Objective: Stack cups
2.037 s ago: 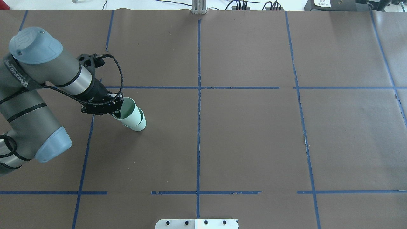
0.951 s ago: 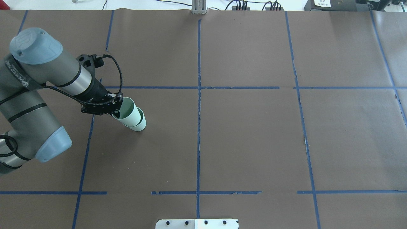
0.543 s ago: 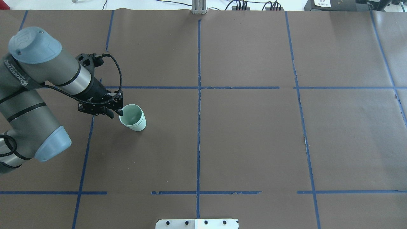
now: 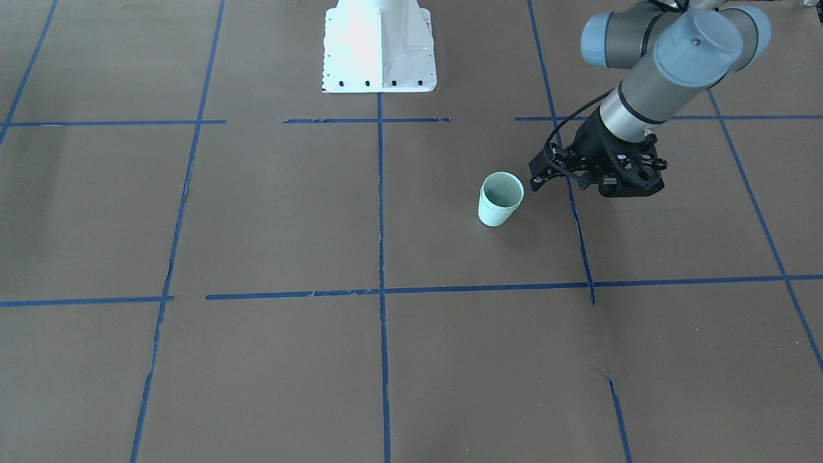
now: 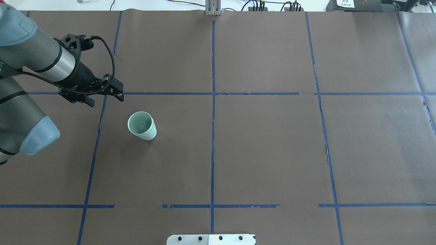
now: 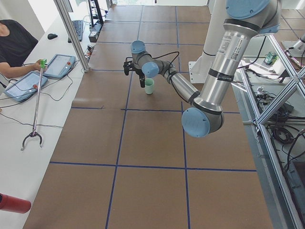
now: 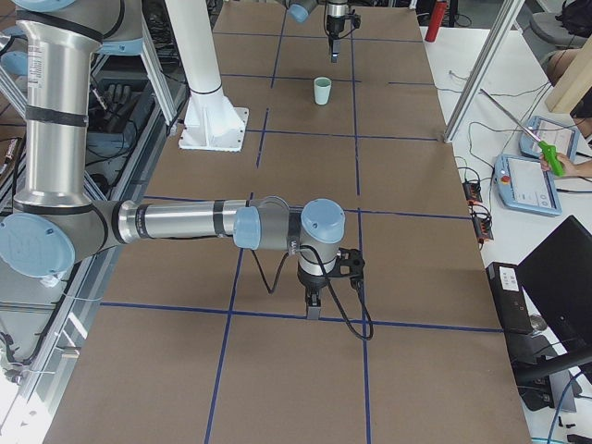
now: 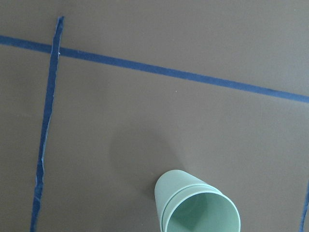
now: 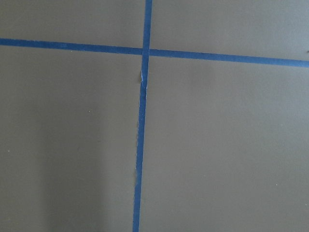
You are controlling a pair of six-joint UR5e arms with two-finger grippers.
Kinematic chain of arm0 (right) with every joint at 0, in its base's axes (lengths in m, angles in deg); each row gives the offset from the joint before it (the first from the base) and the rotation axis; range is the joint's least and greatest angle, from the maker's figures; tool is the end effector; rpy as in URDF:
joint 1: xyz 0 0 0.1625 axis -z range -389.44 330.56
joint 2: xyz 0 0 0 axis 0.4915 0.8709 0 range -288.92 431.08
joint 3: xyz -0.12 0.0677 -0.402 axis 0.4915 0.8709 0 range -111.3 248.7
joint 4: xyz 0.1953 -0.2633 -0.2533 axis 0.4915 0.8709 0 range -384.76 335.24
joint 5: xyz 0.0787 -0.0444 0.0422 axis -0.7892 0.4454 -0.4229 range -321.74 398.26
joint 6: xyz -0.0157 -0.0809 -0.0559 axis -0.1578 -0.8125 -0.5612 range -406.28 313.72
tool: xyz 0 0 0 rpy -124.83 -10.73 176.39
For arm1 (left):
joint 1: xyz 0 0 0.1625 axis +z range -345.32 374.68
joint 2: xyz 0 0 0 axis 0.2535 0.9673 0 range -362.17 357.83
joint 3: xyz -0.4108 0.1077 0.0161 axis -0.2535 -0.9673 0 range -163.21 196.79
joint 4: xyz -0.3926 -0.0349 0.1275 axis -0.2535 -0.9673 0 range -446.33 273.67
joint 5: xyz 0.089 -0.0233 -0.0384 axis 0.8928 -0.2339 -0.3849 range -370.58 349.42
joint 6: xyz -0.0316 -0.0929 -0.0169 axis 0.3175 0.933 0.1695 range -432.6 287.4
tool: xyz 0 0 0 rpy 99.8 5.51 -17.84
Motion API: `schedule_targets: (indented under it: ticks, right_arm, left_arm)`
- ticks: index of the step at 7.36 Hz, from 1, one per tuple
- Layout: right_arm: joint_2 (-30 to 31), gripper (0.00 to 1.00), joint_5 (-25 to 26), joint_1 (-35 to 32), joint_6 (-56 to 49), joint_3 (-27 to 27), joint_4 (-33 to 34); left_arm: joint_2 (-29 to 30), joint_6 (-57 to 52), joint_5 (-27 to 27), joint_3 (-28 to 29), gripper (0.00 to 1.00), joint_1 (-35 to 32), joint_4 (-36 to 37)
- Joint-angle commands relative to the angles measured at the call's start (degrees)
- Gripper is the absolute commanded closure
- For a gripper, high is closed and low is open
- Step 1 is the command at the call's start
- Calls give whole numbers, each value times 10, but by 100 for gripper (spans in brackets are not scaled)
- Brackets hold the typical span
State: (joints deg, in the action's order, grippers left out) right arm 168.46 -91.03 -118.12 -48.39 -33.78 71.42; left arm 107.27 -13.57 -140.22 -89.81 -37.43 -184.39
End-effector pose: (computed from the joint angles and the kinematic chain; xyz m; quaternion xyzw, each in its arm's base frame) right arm 0.0602 -0.4359 0.6280 -0.0065 -0.3363 -0.0250 0.9414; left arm 0.3033 -0.5034 0.3181 -0.0010 0.4728 -0.0348 0.8805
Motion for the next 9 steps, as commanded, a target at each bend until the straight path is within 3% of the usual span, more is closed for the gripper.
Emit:
schedule_targets:
  ticks: [1,4,6,8,9]
  right_arm:
    - [0,0,0,0,0,0,0]
    - [0,0,0,0,0,0,0]
    - [0,0,0,0,0,0,1]
    - [0,0,0,0,0,0,0]
    - [0,0,0,0,0,0,1]
  left_arm:
    - [-45,-162,-1,10,0,-95,1]
    - [-111,-423,-7,107,0,-247,-2]
    - [-116,-574,-8,195,0,-344,3]
    - [-138,-599,-9,210,0,-370,8]
    - [-141,-598,-9,210,0,-370,46]
